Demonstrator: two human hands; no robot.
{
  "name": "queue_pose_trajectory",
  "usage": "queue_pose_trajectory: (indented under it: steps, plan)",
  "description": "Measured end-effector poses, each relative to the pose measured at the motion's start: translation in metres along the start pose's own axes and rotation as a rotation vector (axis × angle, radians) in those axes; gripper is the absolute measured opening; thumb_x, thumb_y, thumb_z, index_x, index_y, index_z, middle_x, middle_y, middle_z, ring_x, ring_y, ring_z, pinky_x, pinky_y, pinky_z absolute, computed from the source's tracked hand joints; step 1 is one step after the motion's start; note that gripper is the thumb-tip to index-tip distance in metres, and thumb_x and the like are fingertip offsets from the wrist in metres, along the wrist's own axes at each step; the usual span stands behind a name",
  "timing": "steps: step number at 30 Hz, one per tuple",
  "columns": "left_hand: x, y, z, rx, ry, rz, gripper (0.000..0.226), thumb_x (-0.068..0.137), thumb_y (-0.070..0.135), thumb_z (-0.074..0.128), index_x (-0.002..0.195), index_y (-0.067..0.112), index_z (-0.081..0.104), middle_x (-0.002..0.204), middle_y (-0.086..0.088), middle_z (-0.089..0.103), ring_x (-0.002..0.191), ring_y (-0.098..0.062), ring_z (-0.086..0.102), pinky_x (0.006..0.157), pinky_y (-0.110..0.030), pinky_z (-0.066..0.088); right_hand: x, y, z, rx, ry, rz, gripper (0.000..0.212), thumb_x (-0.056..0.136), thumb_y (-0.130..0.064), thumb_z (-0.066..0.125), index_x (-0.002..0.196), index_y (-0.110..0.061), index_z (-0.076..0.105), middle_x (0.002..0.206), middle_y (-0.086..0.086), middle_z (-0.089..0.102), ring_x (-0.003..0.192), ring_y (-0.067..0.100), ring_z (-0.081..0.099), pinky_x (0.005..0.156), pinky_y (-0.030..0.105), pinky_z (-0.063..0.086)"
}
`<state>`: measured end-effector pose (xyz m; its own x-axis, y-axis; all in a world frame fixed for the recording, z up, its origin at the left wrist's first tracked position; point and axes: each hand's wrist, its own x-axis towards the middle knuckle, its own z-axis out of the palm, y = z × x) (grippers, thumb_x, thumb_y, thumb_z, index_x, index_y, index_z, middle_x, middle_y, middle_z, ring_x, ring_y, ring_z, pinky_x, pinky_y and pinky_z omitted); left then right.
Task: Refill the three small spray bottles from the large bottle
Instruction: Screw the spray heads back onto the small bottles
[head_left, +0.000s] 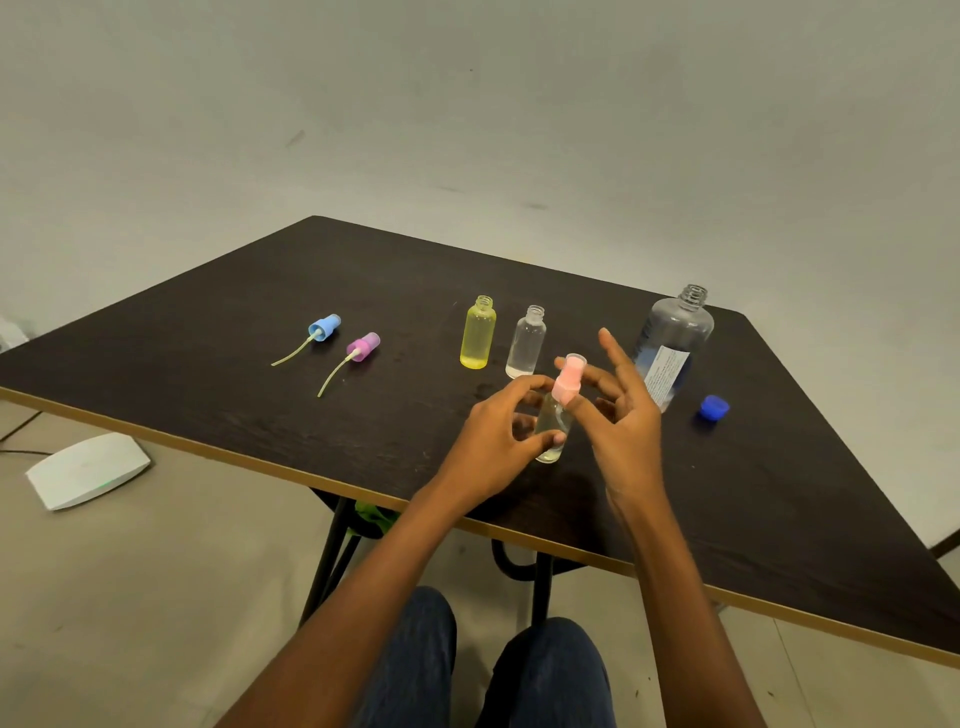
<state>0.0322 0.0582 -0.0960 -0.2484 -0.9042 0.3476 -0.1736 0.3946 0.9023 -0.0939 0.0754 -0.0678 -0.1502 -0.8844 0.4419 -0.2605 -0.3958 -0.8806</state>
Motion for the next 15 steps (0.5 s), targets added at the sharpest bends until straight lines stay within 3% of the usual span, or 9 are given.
queue_pose_trajectory:
  steps: [3,7,15]
  plan:
    - [0.0002,0.0004,0.0008,-0.018,0.005,-0.013,0.052,0.078,0.008,0.072,0.125,0.019,0.051,0.112,0.003,0.059,0.099,-0.017,0.066,0.087,-0.032,0.055,-0.0013,-0.0012,-0.0018,-0.005,-0.005,-0.007,0.054,0.082,-0.014,0.066,0.126,-0.035,0.043,0.11,-0.006,0.066,0.101,-0.004,0.059,0.095,0.022,0.042]
    - [0.0008,-0.0007,0.0013,-0.003,0.013,-0.004,0.055,0.078,0.005,0.072,0.129,0.013,0.053,0.108,0.002,0.058,0.097,-0.016,0.066,0.087,-0.029,0.055,-0.0009,-0.0006,-0.0027,-0.035,0.025,-0.025,0.051,0.079,-0.011,0.069,0.121,-0.032,0.048,0.097,-0.014,0.067,0.101,-0.001,0.06,0.1,0.031,0.041]
    - [0.0008,-0.0001,0.0018,0.051,0.043,0.025,0.049,0.077,0.008,0.073,0.123,0.013,0.057,0.117,-0.003,0.06,0.097,-0.015,0.065,0.085,-0.026,0.055,-0.0011,-0.0024,0.0001,-0.1,0.109,-0.029,0.047,0.072,-0.01,0.076,0.11,-0.027,0.055,0.091,-0.02,0.064,0.097,0.003,0.062,0.093,0.032,0.045]
